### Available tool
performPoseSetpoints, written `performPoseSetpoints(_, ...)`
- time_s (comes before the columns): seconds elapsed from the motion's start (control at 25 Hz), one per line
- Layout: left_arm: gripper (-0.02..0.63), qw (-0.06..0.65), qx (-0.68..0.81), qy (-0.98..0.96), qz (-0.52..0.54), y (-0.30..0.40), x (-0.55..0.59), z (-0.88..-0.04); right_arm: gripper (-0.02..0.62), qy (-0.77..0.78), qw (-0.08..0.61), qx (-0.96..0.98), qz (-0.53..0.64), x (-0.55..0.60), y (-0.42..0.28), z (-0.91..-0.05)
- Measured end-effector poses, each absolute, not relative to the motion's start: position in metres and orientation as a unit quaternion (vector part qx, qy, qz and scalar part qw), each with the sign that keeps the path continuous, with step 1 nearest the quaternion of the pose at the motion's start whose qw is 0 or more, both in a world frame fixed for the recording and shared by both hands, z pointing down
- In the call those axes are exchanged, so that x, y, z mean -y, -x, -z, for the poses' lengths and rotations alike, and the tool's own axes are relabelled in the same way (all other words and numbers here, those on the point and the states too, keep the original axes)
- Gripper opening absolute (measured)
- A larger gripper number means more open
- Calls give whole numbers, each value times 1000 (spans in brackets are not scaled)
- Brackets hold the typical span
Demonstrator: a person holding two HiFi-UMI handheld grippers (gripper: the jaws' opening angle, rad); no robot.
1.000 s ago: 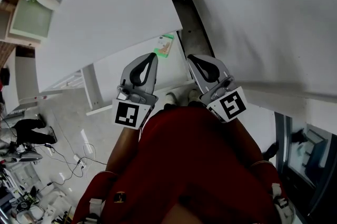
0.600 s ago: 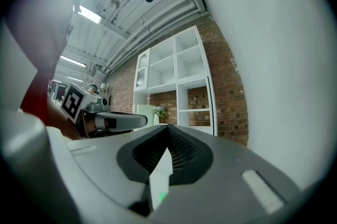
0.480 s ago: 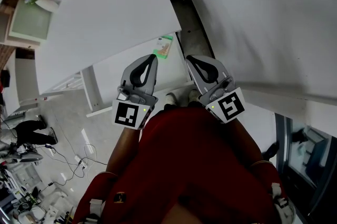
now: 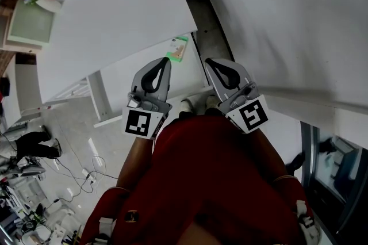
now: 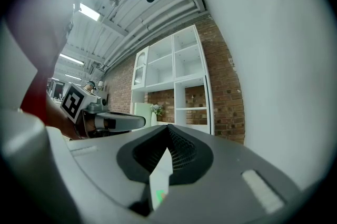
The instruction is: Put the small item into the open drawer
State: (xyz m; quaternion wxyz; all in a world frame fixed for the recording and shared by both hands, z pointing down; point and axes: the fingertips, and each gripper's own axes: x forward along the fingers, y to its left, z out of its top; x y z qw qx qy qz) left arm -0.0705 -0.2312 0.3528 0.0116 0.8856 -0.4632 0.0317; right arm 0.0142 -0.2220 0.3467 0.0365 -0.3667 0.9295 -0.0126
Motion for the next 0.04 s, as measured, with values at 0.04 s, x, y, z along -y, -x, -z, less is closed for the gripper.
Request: performPoseSetpoints(0.04, 2, 12, 464, -885, -32, 71, 231, -354, 11, 368, 37, -929, 12, 222, -14, -347)
